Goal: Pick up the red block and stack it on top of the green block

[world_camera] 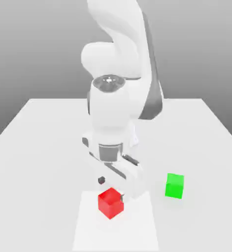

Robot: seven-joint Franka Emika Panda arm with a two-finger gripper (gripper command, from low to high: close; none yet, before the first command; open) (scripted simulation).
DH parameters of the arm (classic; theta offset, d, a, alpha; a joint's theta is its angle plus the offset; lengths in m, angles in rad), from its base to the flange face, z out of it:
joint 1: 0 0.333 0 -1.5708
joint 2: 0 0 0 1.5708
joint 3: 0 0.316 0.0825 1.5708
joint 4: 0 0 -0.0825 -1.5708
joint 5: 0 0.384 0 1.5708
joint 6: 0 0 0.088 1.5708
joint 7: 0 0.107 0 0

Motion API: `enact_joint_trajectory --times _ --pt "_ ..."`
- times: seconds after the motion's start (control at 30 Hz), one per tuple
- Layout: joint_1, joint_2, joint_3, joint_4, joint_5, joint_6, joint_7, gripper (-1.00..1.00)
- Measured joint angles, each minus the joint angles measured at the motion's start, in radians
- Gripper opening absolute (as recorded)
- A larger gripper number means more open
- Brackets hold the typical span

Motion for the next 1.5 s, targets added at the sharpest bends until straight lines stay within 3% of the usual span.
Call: enact_joint_trajectory --times 0.43,0.47,0.7,1.1,1.5 --pt "0.134 0.142 -0.185 0.025 -0.210 0.109 0.151 0.00" --pt "0.146 0.150 -0.201 0.027 -0.224 0.115 0.161 -1.00" --pt "0.148 0.151 -0.203 0.027 -0.228 0.118 0.164 -1.00" --pt "0.030 0.030 -0.036 0.004 -0.031 0.026 0.023 -1.00" --pt "0.016 -0.106 0.000 -0.016 0.066 -0.087 -0.049 -1.00"
